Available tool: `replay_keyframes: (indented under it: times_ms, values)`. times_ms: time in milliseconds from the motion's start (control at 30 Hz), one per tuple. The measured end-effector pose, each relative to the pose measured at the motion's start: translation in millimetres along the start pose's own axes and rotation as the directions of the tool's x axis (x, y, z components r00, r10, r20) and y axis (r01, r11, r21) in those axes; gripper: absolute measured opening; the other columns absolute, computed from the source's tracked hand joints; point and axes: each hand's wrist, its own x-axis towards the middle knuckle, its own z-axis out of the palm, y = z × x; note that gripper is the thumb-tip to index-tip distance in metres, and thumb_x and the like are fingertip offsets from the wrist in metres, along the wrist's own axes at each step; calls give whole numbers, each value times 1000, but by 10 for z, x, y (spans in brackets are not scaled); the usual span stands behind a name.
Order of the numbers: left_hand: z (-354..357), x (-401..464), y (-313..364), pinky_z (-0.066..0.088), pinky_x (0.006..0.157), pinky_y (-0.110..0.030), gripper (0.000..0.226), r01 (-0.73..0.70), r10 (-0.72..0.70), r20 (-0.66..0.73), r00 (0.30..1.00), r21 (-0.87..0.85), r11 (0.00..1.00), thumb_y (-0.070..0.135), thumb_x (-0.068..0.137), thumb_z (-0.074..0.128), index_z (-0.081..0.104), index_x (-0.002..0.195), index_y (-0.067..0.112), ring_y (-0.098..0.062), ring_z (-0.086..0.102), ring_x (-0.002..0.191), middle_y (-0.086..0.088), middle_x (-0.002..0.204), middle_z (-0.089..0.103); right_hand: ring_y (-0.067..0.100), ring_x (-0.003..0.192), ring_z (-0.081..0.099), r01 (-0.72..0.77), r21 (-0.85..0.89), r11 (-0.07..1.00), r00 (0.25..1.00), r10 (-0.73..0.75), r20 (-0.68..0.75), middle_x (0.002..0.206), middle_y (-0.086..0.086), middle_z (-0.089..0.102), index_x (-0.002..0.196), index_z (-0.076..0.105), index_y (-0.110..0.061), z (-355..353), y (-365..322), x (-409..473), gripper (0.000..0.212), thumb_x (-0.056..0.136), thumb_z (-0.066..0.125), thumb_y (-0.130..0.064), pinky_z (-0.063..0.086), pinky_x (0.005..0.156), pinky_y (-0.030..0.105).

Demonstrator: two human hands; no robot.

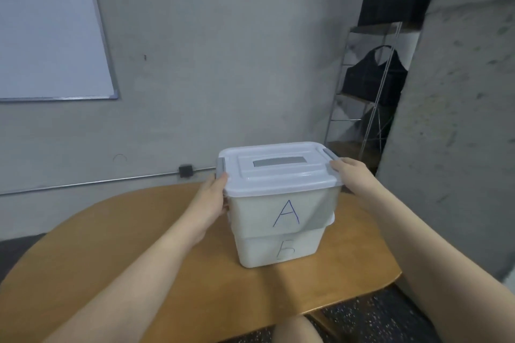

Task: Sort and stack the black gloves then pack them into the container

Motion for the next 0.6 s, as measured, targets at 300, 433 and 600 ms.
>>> replay_keyframes:
  times_ms: [300,433,600]
  values:
    - [253,340,-55,44,113,-50,54,34,-30,-55,998,67,997,54,100,37,51,142,25,-23,60,126,0,138,63,31,111,65,-7,-60,998,999,9,42,126,9,64,146,49,-13,31,154,417,47,108,47,-40,56,99,49]
    - [339,417,-29,43,110,-52,71,52,-28,-132,991,180,982,60,86,29,50,138,15,-36,55,129,-17,138,59,34,109,65,-32,-111,993,998,38,56,126,12,63,148,47,-13,25,117,517,51,107,45,-42,57,97,53]
    - [387,329,110,46,108,-51,48,73,-26,-150,988,317,946,44,104,28,53,121,7,-43,55,125,-25,124,57,33,102,58,-32,-236,971,999,38,22,137,16,57,153,42,-13,30,8,476,50,109,42,-37,53,63,37]
